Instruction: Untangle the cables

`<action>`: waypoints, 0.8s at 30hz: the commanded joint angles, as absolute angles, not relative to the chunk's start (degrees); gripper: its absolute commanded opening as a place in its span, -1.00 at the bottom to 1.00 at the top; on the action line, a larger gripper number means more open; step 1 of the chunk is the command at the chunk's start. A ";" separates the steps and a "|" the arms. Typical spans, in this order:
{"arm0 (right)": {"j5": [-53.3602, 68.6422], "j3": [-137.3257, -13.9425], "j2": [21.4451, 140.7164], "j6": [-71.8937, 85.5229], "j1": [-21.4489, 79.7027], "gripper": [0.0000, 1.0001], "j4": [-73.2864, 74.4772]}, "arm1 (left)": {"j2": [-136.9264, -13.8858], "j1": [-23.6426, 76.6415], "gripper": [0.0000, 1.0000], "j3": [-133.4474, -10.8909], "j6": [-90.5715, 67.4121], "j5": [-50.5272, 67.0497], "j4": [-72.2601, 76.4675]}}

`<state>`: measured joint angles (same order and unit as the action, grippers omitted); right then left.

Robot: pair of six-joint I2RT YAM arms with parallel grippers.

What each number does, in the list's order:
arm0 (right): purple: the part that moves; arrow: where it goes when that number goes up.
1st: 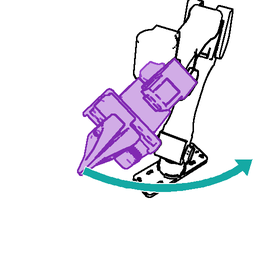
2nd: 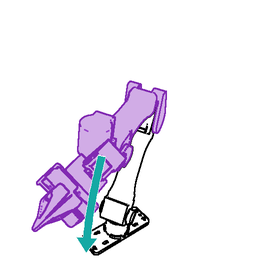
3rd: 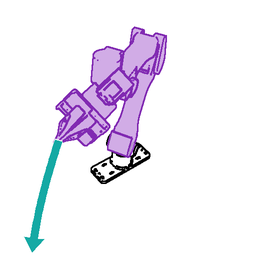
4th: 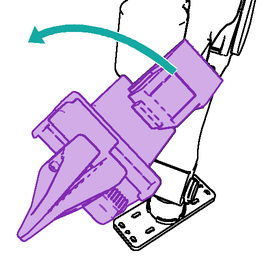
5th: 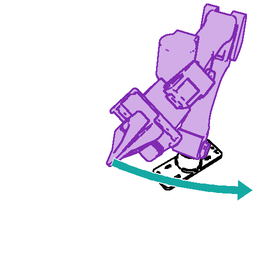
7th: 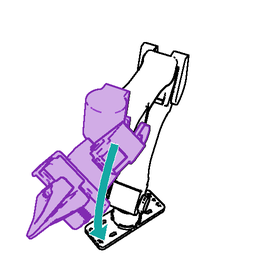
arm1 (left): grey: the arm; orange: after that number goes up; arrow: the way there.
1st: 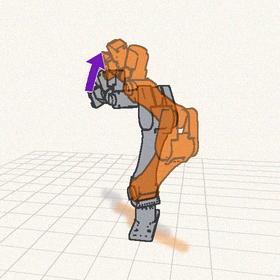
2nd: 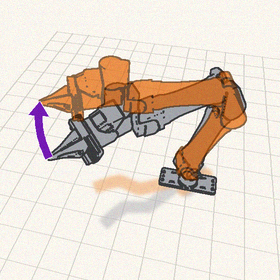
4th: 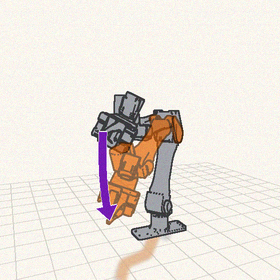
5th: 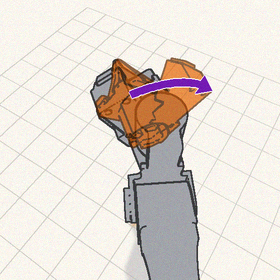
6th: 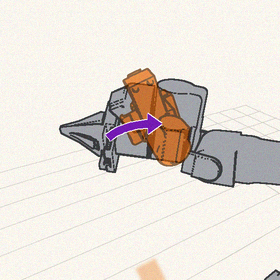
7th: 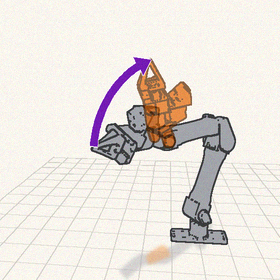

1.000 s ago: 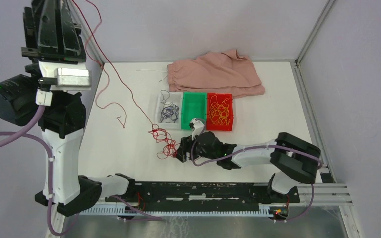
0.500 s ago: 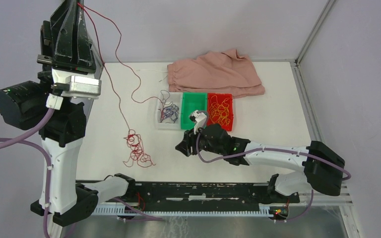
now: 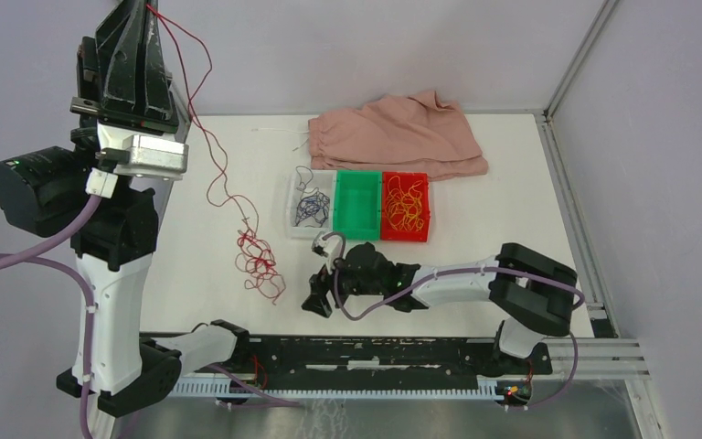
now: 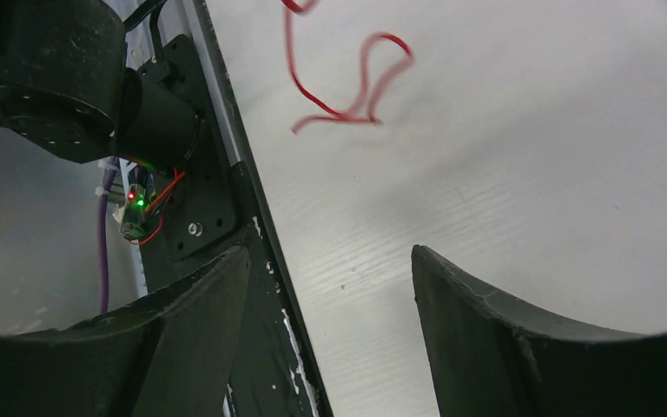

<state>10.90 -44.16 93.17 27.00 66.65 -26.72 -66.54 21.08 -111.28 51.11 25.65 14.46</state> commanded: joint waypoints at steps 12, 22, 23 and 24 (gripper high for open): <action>-1.04 -55.98 108.34 22.01 68.38 0.16 -33.08 | -66.80 20.86 -0.94 -113.58 52.19 26.05 14.49; -10.75 -48.15 97.78 24.02 65.13 -1.00 -29.35 | -66.08 20.92 -0.94 -113.38 53.53 25.13 12.39; -10.54 -47.24 95.09 23.89 64.53 -1.00 -27.94 | -65.50 20.92 -0.94 -112.41 54.55 24.97 11.52; -10.03 -46.26 92.21 23.68 63.94 -1.00 -26.48 | -64.70 20.92 -0.94 -110.94 55.52 24.67 10.70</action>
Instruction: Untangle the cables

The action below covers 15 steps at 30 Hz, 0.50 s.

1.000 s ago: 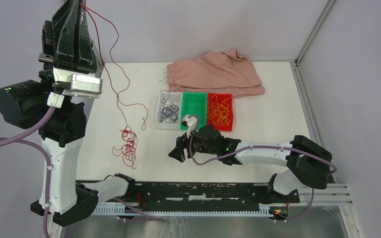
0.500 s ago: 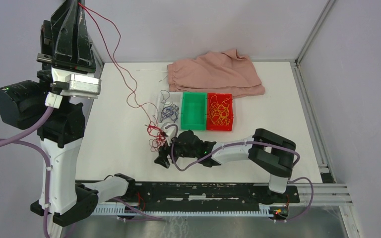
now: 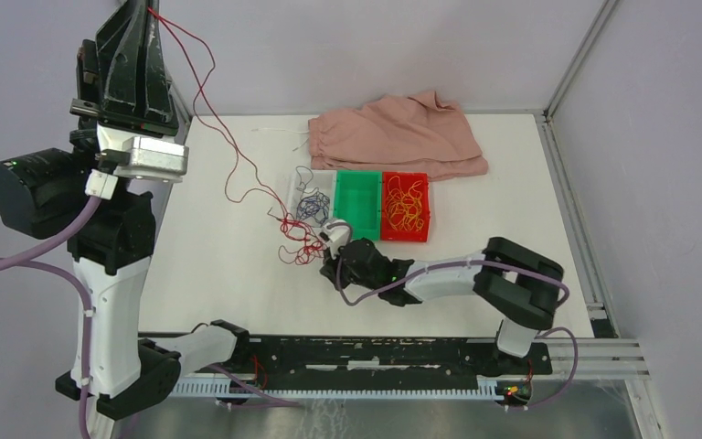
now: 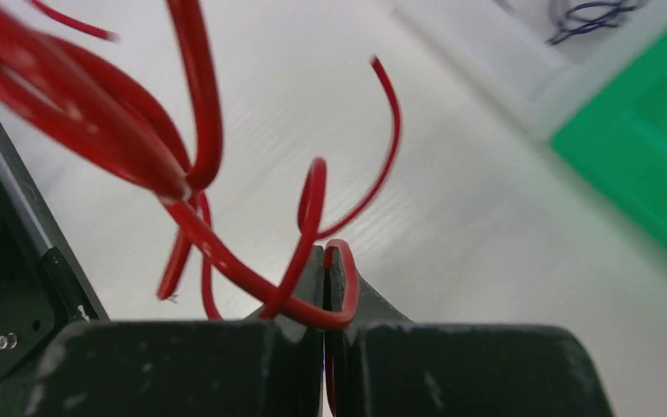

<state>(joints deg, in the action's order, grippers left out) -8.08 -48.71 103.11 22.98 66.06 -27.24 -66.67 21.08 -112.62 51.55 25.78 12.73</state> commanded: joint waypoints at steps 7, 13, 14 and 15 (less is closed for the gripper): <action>-7.48 -42.81 68.83 17.74 59.46 -1.00 -8.06 | -53.51 20.91 -0.94 -95.38 58.32 26.16 -10.02; 2.88 -54.38 61.14 7.31 58.22 -1.00 13.97 | -43.02 20.85 -0.94 -78.61 57.70 35.18 -31.25; 5.16 -56.44 61.17 6.07 58.16 -1.00 17.03 | -41.79 20.89 -0.94 -76.21 58.31 36.62 -34.49; 6.49 -58.48 61.37 4.91 58.14 -1.00 19.39 | -40.21 20.91 -0.94 -73.96 59.41 38.20 -38.78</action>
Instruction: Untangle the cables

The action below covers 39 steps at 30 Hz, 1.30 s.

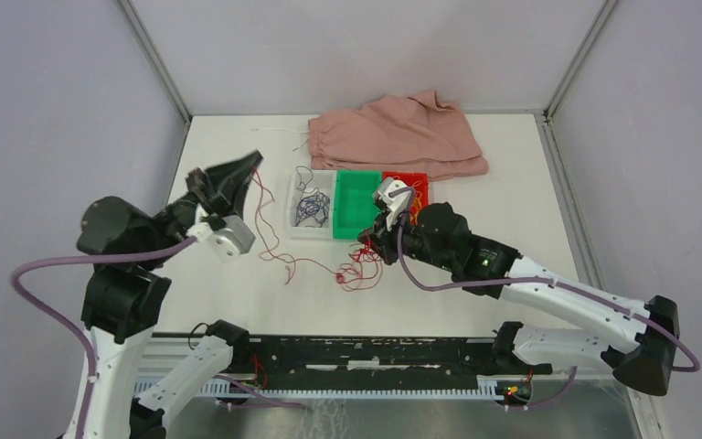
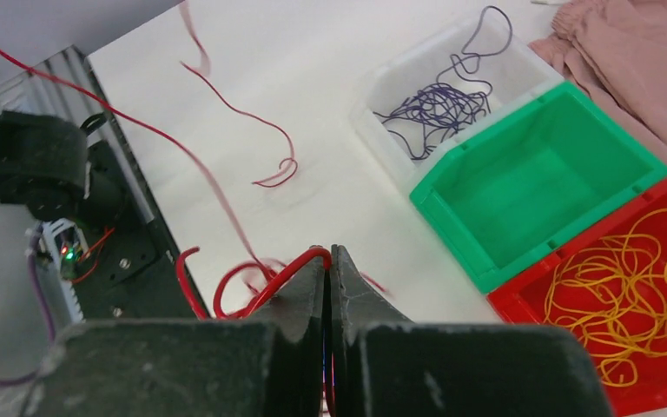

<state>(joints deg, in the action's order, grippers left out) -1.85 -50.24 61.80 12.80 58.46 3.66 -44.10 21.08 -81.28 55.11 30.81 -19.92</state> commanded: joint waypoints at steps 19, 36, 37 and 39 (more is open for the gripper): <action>-13.35 -78.93 73.48 -9.67 64.14 -0.99 17.33 | -42.50 20.89 0.99 -62.74 29.71 55.80 -38.10; -31.07 -92.94 86.26 -20.22 71.57 -0.99 21.65 | -45.36 20.92 0.63 -60.72 11.11 56.74 -20.93; -31.93 -93.05 86.61 -20.50 71.96 -0.99 21.58 | -45.57 20.93 0.57 -60.95 10.24 57.31 -20.99; -32.72 -93.55 87.02 -20.42 72.36 -0.99 21.66 | -45.75 20.92 0.42 -60.71 9.87 58.07 -21.43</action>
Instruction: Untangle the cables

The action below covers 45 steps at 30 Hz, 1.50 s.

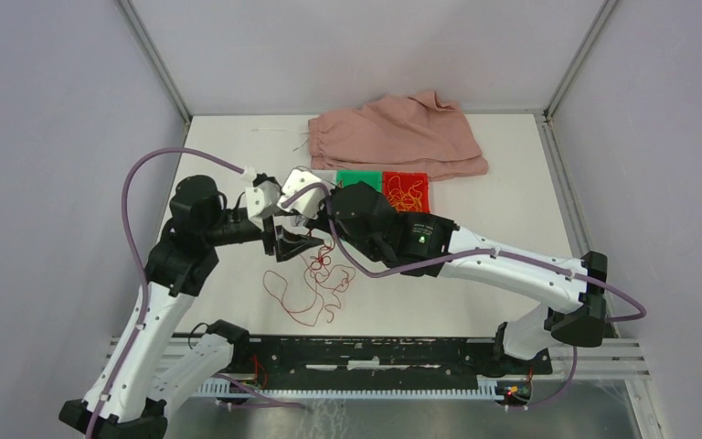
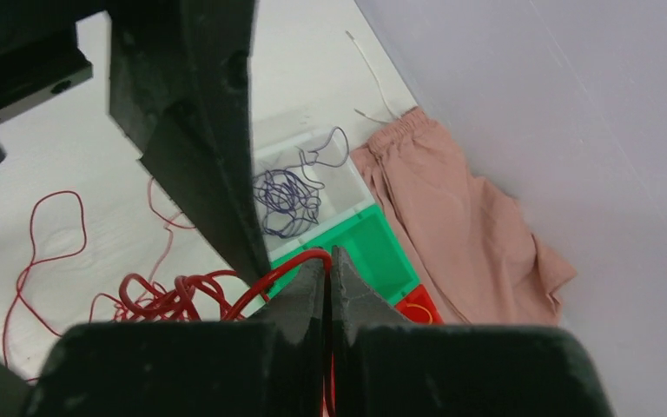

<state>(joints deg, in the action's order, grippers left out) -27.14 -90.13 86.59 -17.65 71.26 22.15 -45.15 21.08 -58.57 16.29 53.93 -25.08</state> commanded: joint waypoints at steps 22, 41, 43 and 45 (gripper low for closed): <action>-28.86 -81.80 77.26 -5.64 74.15 -0.47 10.88 | -43.01 20.92 -0.94 -55.95 -4.65 44.33 -12.12; -0.55 -53.39 52.04 23.04 60.32 0.86 -2.26 | -42.63 20.92 -0.94 -59.69 -11.44 45.86 -11.11; 1.02 -51.10 54.83 26.00 60.27 0.86 -6.92 | -43.32 20.90 -0.94 -60.87 -12.60 46.66 -10.59; 2.17 -49.14 57.33 28.52 60.27 0.87 -13.73 | -43.63 20.92 -0.94 -61.65 -13.07 47.09 -10.79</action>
<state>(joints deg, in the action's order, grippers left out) -2.98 -52.97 52.18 20.40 60.58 -2.22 -43.18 20.99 -57.82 -8.29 45.28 -14.35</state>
